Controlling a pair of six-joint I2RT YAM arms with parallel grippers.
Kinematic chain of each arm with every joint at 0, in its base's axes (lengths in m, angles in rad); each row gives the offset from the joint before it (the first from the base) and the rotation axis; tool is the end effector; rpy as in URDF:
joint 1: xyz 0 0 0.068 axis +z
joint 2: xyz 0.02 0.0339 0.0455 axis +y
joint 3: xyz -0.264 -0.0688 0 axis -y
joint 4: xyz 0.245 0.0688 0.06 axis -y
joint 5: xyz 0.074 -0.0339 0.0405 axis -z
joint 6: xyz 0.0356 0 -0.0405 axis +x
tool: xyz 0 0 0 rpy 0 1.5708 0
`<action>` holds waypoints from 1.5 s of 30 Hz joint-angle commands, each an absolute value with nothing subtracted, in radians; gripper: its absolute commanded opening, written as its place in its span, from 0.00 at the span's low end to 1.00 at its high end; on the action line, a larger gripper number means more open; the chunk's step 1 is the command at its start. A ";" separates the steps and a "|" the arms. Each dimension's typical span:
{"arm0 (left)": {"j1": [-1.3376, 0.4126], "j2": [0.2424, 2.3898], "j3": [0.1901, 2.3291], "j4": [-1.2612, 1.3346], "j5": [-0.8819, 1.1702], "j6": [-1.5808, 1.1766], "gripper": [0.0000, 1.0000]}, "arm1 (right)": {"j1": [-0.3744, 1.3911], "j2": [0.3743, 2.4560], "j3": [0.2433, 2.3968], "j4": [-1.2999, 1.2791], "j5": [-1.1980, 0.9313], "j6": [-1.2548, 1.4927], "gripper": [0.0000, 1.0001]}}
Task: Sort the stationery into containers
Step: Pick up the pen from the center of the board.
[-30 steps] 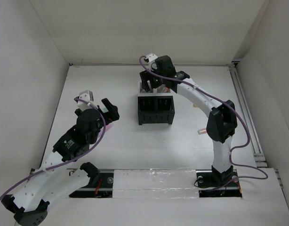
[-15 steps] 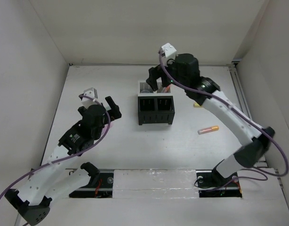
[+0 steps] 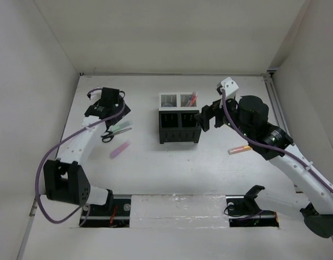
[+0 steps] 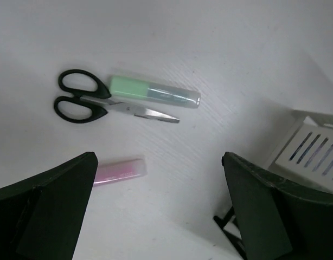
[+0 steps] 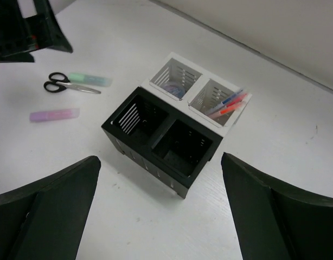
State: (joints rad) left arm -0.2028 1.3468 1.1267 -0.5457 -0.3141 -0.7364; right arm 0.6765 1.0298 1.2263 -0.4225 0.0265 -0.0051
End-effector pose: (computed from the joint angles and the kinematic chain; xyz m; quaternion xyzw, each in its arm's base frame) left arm 0.2875 -0.0479 0.3012 -0.2987 0.8605 -0.0468 0.4101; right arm 0.1717 0.1366 0.4219 -0.2537 0.7400 0.1954 0.5915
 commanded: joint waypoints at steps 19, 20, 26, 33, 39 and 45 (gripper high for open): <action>-0.207 1.712 1.351 -0.769 -0.482 -1.515 1.00 | 0.742 0.963 1.085 -0.308 -0.104 0.100 1.00; -0.207 1.724 1.339 -0.769 -0.491 -1.516 1.00 | 0.742 0.963 1.085 -0.308 -0.104 0.100 1.00; -0.196 1.784 1.330 -0.727 -0.500 -1.516 0.89 | 0.752 0.945 1.054 -0.290 -0.114 0.100 1.00; -0.178 1.805 1.284 -0.643 -0.511 -1.496 0.85 | 0.752 0.927 1.045 -0.290 -0.114 0.109 1.00; -0.150 1.835 1.250 -0.581 -0.488 -1.473 0.79 | 0.761 0.927 1.036 -0.290 -0.114 0.109 1.00; -0.150 1.855 1.250 -0.558 -0.488 -1.460 0.63 | 0.761 0.927 1.035 -0.281 -0.114 0.109 1.00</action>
State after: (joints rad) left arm -0.1547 1.8523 1.2640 -0.5671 -0.4480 -1.4406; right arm 0.7525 0.9421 1.0313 -0.3351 -0.1047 0.1024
